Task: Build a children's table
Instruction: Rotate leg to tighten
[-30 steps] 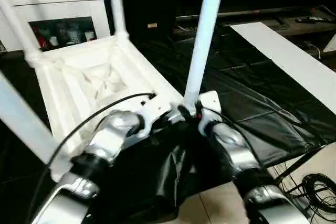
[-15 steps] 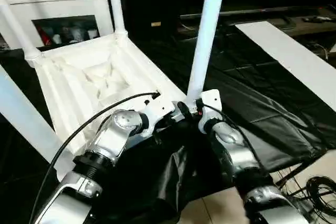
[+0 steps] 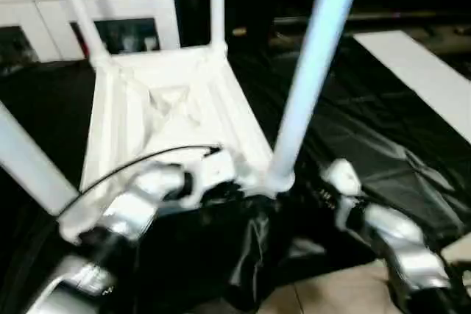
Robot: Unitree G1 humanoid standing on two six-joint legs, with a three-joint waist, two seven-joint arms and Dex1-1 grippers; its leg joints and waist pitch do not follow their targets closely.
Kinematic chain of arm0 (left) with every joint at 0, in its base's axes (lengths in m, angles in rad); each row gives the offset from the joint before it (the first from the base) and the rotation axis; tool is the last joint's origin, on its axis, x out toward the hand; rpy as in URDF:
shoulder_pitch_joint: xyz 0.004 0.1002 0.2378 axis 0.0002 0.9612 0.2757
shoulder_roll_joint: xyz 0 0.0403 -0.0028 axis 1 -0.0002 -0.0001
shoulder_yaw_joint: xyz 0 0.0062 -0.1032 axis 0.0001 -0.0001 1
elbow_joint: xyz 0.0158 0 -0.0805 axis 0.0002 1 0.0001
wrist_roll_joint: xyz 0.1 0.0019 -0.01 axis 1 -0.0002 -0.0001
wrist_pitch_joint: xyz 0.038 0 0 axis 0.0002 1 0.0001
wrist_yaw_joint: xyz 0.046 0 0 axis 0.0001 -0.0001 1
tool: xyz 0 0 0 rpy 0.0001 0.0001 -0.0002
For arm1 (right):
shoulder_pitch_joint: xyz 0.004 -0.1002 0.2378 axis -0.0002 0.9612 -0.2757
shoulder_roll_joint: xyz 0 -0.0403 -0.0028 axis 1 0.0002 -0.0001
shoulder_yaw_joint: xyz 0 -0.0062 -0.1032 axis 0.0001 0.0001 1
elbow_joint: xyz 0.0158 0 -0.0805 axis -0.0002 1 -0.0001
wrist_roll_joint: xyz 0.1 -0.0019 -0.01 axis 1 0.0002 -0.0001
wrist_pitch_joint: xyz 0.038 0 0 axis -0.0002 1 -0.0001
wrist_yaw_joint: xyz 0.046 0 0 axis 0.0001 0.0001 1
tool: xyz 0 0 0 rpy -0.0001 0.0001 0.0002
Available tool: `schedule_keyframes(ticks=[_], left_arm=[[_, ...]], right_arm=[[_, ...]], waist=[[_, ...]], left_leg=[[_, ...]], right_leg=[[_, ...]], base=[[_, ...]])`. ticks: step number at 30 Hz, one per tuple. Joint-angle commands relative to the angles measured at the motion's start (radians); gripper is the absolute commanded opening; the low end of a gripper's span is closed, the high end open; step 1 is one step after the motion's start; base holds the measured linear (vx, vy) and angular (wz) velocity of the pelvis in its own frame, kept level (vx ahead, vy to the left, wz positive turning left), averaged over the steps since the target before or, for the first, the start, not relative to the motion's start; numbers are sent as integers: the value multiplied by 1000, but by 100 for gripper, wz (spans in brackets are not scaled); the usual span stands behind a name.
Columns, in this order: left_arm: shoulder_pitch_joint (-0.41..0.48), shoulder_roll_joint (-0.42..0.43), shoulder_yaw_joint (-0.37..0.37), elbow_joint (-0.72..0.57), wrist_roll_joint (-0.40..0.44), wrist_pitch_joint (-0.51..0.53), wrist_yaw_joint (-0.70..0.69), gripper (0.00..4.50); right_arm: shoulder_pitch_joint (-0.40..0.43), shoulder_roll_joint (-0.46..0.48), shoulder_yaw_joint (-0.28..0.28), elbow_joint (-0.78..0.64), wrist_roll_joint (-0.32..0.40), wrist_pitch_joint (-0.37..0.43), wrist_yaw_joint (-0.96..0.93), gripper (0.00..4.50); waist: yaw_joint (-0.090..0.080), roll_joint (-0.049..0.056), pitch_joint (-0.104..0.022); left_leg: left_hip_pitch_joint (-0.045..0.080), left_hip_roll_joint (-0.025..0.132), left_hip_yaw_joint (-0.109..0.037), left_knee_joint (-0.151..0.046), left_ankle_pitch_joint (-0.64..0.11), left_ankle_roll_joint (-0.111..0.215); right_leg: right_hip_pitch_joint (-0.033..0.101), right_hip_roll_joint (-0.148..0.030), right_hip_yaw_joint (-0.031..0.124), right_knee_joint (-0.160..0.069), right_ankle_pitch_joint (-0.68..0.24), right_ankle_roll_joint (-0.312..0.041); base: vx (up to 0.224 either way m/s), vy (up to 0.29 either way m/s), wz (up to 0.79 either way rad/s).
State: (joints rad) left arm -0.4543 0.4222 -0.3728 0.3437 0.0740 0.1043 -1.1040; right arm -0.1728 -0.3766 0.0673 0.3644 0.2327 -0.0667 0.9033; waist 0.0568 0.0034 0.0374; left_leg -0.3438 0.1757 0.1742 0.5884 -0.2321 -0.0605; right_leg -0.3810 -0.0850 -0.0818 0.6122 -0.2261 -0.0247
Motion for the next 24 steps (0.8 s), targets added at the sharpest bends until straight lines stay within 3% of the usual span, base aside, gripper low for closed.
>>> schedule_keyframes(ticks=[1, 4, 7, 8, 14, 23, 24], left_arm=[[51, 9, -84, 41, 40, 9, -54, 0], [50, 17, -64, 46, 48, 9, -26, 0], [47, 7, -45, 45, 40, 17, 7, 0], [48, 1, -34, 30, 27, 44, 18, 28], [77, -15, 4, -64, -16, 127, 42, 69], [103, -12, -4, -160, -33, 210, 32, 153], [106, -3, -8, -180, -30, 227, 28, 164]], right_arm=[[-13, -3, -15, -22, 19, 12, 25, 377], [-40, 0, -31, -15, 32, 12, 22, 377], [-49, 2, -37, -20, 52, 22, 14, 377], [-54, 6, -38, -18, 54, 22, 4, 380], [-64, 34, -63, 1, 53, 18, -28, 381], [-36, 21, -71, -27, 58, 17, -18, 381], [-30, 11, -73, -33, 59, 18, 0, 381]], waist=[[0, -5, -35], [2, -13, -36], [1, -13, -38], [3, -13, -39], [-2, -20, -42], [0, -19, -46], [0, -15, -46]], left_leg=[[-8, 66, -19, -76, -129, 105], [-10, 64, -19, -75, -99, 101], [-9, 64, -19, -74, -77, 105], [-7, 65, -19, -72, -71, 107], [-11, 62, -18, -69, -54, 112], [-11, 60, -17, -59, 25, 159], [-11, 60, -17, -59, 26, 161]], right_leg=[[46, -79, 63, -77, -112, -244], [46, -79, 62, -75, -130, -230], [46, -78, 62, -72, -109, -229], [44, -78, 61, -71, -98, -232], [47, -78, 60, -67, -75, -240], [46, -74, 58, -53, 37, -267], [47, -75, 58, -52, 39, -269]], base=[[0, 0, 0], [0, 0, 0], [0, 0, 0], [0, 0, 0], [0, 0, 0], [0, 0, 0], [0, 0, 0]])
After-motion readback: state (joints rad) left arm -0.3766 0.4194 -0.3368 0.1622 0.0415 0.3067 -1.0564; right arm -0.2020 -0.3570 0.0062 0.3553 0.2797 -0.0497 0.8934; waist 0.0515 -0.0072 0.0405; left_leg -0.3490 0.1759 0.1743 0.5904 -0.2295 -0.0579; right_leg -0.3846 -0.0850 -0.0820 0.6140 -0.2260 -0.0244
